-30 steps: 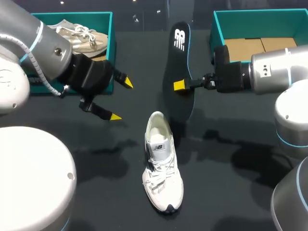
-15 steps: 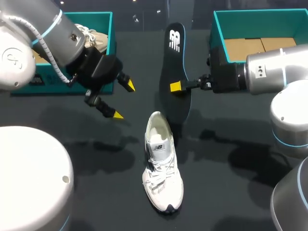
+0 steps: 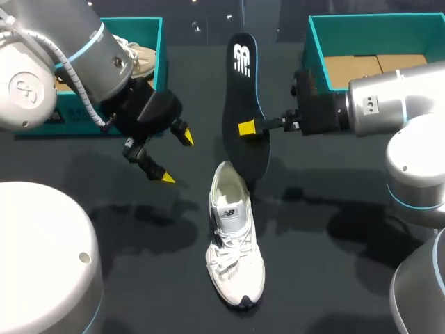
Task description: Take the shoe out of the shoebox, open the shoe tongue, remove and reinsert the insole, then place the shoe into the shoebox
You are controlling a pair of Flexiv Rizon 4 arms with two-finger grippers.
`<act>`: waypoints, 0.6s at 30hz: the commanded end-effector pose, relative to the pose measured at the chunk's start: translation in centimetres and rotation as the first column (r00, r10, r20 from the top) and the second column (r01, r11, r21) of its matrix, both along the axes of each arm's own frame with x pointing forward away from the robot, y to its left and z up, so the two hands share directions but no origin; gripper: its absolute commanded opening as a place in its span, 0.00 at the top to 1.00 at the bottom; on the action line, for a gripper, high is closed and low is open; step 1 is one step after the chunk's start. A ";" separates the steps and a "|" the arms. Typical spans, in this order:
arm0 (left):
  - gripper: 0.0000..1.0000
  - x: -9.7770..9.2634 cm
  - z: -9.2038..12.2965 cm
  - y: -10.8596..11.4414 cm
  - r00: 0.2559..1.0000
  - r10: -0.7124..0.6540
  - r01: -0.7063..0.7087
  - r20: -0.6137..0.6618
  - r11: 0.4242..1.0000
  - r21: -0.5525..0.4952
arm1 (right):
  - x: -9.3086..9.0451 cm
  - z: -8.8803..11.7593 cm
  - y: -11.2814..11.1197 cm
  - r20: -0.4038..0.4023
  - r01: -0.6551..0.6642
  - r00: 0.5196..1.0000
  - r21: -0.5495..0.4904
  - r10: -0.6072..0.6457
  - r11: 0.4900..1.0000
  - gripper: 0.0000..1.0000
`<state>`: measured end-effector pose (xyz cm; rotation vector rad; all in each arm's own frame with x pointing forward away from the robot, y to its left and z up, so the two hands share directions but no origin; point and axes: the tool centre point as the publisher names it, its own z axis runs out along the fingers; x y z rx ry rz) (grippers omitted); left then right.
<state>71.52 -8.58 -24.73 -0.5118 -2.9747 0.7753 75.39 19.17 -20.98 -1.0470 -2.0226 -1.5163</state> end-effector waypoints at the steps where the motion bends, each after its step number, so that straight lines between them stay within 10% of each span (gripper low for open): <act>1: 0.00 -0.3 -1.1 0.1 1.000 0.024 -0.024 0.005 1.000 -0.006 | 1.1 -1.1 1.4 0.011 -0.033 0.999 0.045 0.032 0.998 1.00; 18: 0.00 -0.8 -5.6 -0.1 0.998 0.056 -0.056 -0.005 0.997 0.053 | 1.1 -2.9 3.5 0.039 -0.067 0.997 0.118 0.062 0.991 1.00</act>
